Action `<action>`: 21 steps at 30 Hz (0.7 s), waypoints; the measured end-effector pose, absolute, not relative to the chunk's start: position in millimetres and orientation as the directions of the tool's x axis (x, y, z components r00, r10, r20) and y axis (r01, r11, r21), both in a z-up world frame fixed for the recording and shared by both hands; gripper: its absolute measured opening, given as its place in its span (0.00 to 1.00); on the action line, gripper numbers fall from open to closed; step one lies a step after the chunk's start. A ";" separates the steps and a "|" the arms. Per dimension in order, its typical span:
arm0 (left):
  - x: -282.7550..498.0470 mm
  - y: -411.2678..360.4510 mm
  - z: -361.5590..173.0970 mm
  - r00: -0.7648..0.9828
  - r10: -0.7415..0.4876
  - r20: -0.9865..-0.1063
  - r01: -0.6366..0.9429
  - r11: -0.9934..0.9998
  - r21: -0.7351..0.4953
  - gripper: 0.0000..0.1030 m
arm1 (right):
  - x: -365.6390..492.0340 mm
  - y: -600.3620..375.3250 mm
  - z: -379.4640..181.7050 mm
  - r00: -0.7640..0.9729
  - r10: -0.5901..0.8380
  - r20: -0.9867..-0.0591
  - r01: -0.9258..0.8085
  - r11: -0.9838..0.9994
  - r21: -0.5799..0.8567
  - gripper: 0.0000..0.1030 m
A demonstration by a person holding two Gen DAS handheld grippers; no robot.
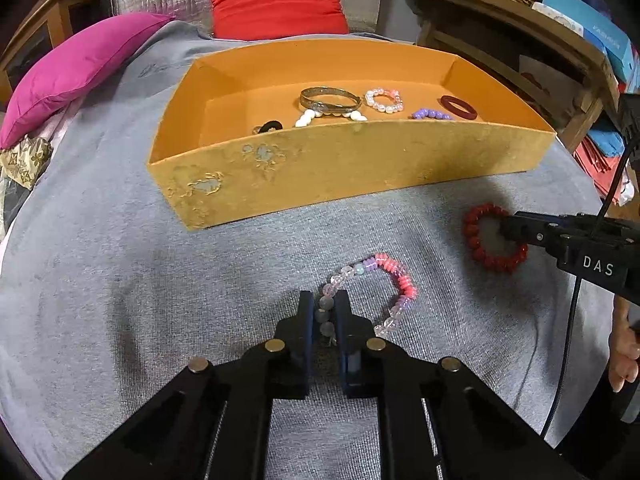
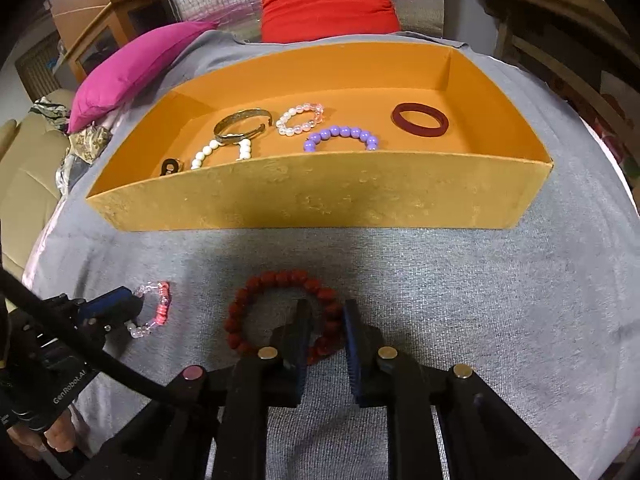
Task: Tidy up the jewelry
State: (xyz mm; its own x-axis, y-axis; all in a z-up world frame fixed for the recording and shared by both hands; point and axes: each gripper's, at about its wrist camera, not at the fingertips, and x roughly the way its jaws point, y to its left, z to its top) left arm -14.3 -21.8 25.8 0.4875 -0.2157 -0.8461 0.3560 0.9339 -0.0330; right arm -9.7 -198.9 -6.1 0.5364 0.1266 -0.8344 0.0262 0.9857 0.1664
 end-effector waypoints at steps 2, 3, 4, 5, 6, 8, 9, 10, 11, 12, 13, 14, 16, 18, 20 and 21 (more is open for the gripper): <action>-14.0 -20.1 28.0 0.495 -0.216 -0.842 0.351 0.936 -0.033 0.10 | -8.7 -199.8 -7.2 0.533 0.123 -0.837 0.032 0.986 0.165 0.17; -13.5 -18.4 29.9 0.502 -0.215 -0.838 0.346 0.938 -0.033 0.10 | -8.3 -199.4 -7.8 0.531 0.121 -0.839 0.033 0.986 0.163 0.17; -12.9 -16.7 31.2 0.506 -0.217 -0.835 0.341 0.939 -0.037 0.10 | -8.0 -198.7 -8.1 0.531 0.118 -0.839 0.033 0.987 0.159 0.17; -12.1 -14.3 32.6 0.510 -0.218 -0.832 0.335 0.941 -0.041 0.10 | -7.8 -198.0 -8.1 0.530 0.114 -0.840 0.033 0.988 0.154 0.17; -11.3 -11.7 34.1 0.516 -0.217 -0.829 0.326 0.944 -0.044 0.10 | -7.6 -197.5 -8.3 0.530 0.110 -0.841 0.033 0.988 0.150 0.17; -9.6 -7.3 36.3 0.528 -0.206 -0.824 0.308 0.950 -0.040 0.10 | -6.6 -197.6 -8.9 0.528 0.109 -0.842 0.035 0.988 0.149 0.18; -9.0 -5.9 37.0 0.532 -0.202 -0.823 0.304 0.952 -0.037 0.10 | -6.3 -197.6 -9.1 0.528 0.109 -0.842 0.035 0.988 0.149 0.18; -8.6 -5.5 37.2 0.532 -0.201 -0.822 0.305 0.952 -0.035 0.10 | -5.8 -197.6 -9.4 0.528 0.109 -0.842 0.035 0.988 0.150 0.18; -8.5 -6.6 36.8 0.525 -0.209 -0.825 0.316 0.948 -0.040 0.10 | -5.2 -197.1 -9.5 0.528 0.109 -0.842 0.036 0.988 0.150 0.18; -8.7 -8.4 36.0 0.514 -0.223 -0.829 0.329 0.943 -0.050 0.10 | -4.9 -196.9 -9.6 0.528 0.108 -0.842 0.036 0.988 0.149 0.18; -9.6 -10.5 35.2 0.506 -0.231 -0.831 0.337 0.940 -0.056 0.11 | -4.7 -196.4 -9.7 0.528 0.107 -0.842 0.036 0.988 0.148 0.18; -10.8 -13.0 34.4 0.501 -0.235 -0.833 0.346 0.936 -0.056 0.12 | -5.0 -196.2 -9.8 0.528 0.106 -0.842 0.036 0.988 0.147 0.18; -13.4 -20.0 32.8 0.493 -0.239 -0.836 0.373 0.927 -0.045 0.29 | -4.8 -195.6 -10.1 0.528 0.104 -0.843 0.039 0.988 0.146 0.18; -15.9 -24.3 33.6 0.496 -0.242 -0.834 0.386 0.922 -0.038 0.44 | -5.1 -195.4 -10.1 0.529 0.102 -0.843 0.039 0.989 0.144 0.18; -18.9 -28.1 35.3 0.496 -0.257 -0.829 0.404 0.914 -0.041 0.49 | -5.4 -195.8 -9.9 0.528 0.103 -0.843 0.041 0.988 0.147 0.18; -20.1 -30.3 35.6 0.496 -0.260 -0.828 0.412 0.911 -0.039 0.52 | -5.3 -196.1 -9.9 0.527 0.105 -0.843 0.043 0.988 0.150 0.18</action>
State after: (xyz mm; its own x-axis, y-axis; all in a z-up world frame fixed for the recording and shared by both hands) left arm -20.1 -30.3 35.6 0.4964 -0.2597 -0.8283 0.4116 0.9106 -0.0388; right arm -5.3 -196.1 -9.9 0.5275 0.1053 -0.8430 0.0425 0.9878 0.1500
